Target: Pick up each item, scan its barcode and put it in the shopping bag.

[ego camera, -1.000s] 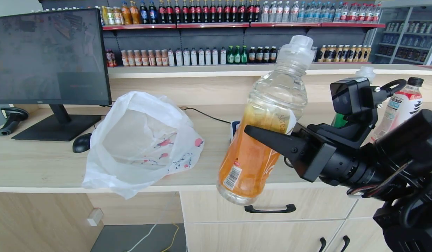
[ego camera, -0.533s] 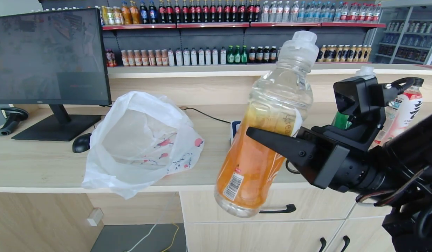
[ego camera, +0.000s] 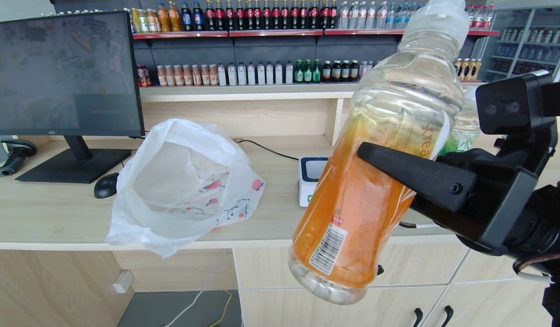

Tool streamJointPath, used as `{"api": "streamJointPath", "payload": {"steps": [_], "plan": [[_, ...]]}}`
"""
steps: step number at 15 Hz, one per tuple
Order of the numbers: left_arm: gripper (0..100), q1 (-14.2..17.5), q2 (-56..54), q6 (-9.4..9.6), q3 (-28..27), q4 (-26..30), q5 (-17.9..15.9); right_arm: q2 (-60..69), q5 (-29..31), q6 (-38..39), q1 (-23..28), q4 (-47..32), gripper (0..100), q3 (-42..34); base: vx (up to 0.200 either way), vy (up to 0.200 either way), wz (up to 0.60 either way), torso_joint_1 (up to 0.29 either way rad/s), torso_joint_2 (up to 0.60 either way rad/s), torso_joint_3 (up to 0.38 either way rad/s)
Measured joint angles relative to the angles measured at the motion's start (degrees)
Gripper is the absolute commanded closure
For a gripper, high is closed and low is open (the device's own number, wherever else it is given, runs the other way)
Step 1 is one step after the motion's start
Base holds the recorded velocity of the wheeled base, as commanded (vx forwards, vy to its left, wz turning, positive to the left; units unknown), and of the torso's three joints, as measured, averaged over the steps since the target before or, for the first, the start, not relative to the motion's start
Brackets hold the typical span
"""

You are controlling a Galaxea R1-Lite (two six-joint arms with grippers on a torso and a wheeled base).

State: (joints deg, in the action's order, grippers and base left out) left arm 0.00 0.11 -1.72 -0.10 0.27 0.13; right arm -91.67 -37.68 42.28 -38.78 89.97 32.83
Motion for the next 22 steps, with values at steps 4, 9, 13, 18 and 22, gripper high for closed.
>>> {"api": "streamJointPath", "payload": {"steps": [4, 9, 13, 18, 22], "plan": [[0, 0.0, 0.0, -0.02, 0.0, 0.0, 0.02, 0.28, 0.0, -0.02, -0.05, 0.0, 100, -0.06, 0.0, 0.0, 0.0, 0.0, 0.0, 0.0], [0, 0.0, 0.0, -0.05, 0.0, 0.0, 0.02, 0.72, 0.4, -1.91, 0.02, -0.02, 100, -0.54, 0.0, 0.0, 0.0, 0.0, 0.0, 0.0], [0, 0.0, 0.0, -0.02, 0.0, 0.0, 0.02, 0.17, 0.33, -10.84, 0.44, 0.0, 100, -1.57, 0.0, 0.0, 0.0, 0.0, 0.0, 0.0], [0, 0.0, 0.0, -0.02, 0.0, -0.02, 0.02, -2.82, 0.43, -17.59, 3.41, -0.02, 100, -1.06, 0.0, 0.0, 0.0, 0.0, 0.0, 0.0], [0, 0.0, 0.0, -0.02, 0.0, 0.0, 0.02, -7.25, 0.11, -22.25, 9.34, -0.06, 100, 5.29, 0.0, 0.0, 0.0, 0.0, 0.0, 0.0]]}}
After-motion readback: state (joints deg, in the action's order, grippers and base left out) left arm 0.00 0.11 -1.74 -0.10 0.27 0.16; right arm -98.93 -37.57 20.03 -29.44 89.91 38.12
